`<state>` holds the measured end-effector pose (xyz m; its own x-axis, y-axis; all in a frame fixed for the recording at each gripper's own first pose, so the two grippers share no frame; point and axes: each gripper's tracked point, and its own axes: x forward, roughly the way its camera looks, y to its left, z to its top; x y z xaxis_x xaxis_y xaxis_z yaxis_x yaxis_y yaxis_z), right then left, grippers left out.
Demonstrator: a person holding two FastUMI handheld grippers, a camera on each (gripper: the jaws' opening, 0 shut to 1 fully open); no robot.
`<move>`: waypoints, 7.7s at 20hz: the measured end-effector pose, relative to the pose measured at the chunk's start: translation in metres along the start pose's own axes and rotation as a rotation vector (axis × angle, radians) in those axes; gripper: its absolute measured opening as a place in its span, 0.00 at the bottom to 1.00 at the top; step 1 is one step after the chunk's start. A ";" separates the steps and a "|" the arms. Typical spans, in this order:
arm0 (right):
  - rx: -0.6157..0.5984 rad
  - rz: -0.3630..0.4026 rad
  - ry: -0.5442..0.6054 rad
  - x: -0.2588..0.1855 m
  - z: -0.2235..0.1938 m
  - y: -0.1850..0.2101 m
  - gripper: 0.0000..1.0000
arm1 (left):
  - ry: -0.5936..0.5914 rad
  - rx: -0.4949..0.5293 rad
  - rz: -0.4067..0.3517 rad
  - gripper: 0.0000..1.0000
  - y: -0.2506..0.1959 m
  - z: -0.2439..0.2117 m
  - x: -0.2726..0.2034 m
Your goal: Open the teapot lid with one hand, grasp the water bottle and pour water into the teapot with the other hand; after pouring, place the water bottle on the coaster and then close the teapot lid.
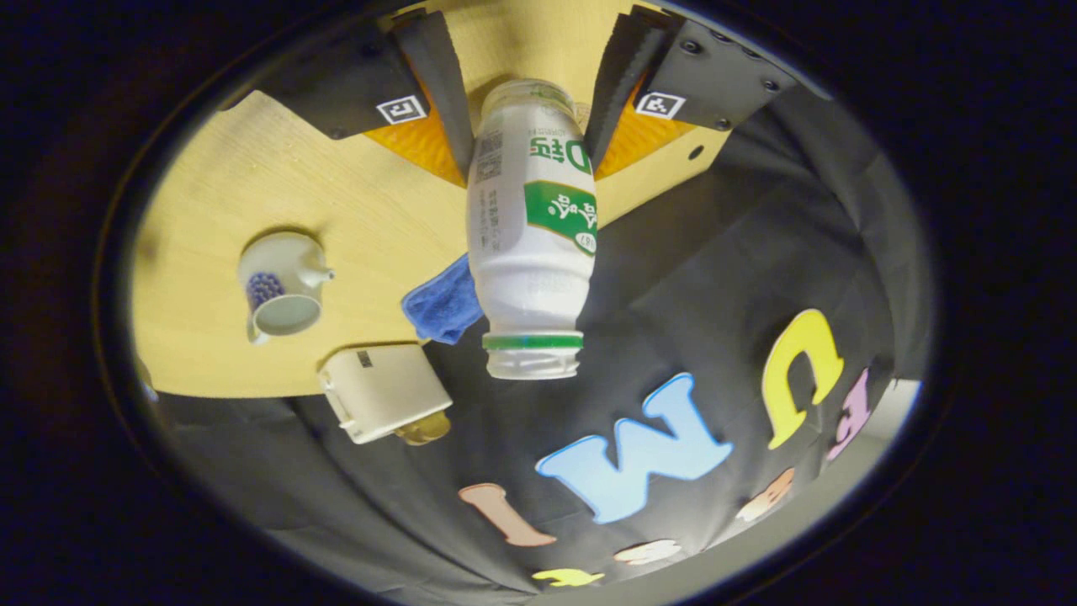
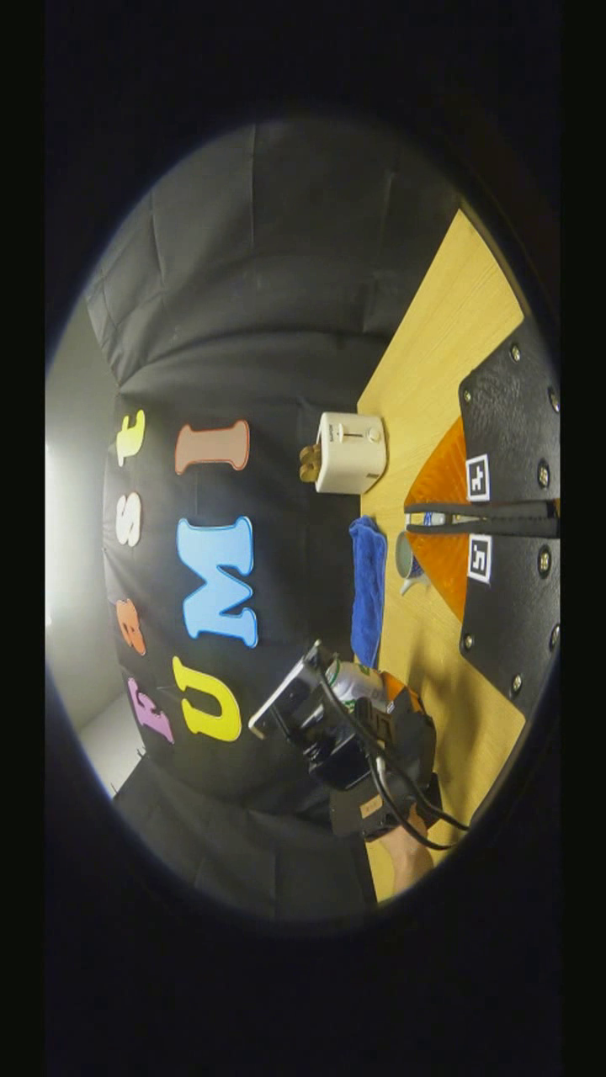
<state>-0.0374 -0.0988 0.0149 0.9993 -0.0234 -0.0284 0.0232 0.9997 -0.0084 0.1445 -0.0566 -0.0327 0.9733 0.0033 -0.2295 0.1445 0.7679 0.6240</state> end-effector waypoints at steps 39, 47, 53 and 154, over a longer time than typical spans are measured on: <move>0.013 -0.070 -0.016 -0.032 -0.011 -0.042 0.00 | -0.032 0.943 0.008 0.82 -0.056 0.043 0.012; 0.022 -0.066 -0.017 -0.034 -0.011 -0.042 0.00 | -0.036 1.056 0.030 0.82 -0.058 0.041 0.013; 0.031 -0.053 -0.026 -0.033 -0.008 -0.042 0.00 | -0.040 1.112 0.026 0.75 -0.063 0.043 0.006; 0.030 0.172 -0.037 0.010 0.038 0.046 0.00 | -0.214 -0.107 -0.071 0.75 0.006 -0.015 -0.072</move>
<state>-0.0252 -0.0528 0.0520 0.9890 0.1477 0.0104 -0.1479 0.9887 0.0229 0.0729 -0.0424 -0.0240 0.9787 -0.1798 -0.0993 0.2050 0.8249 0.5268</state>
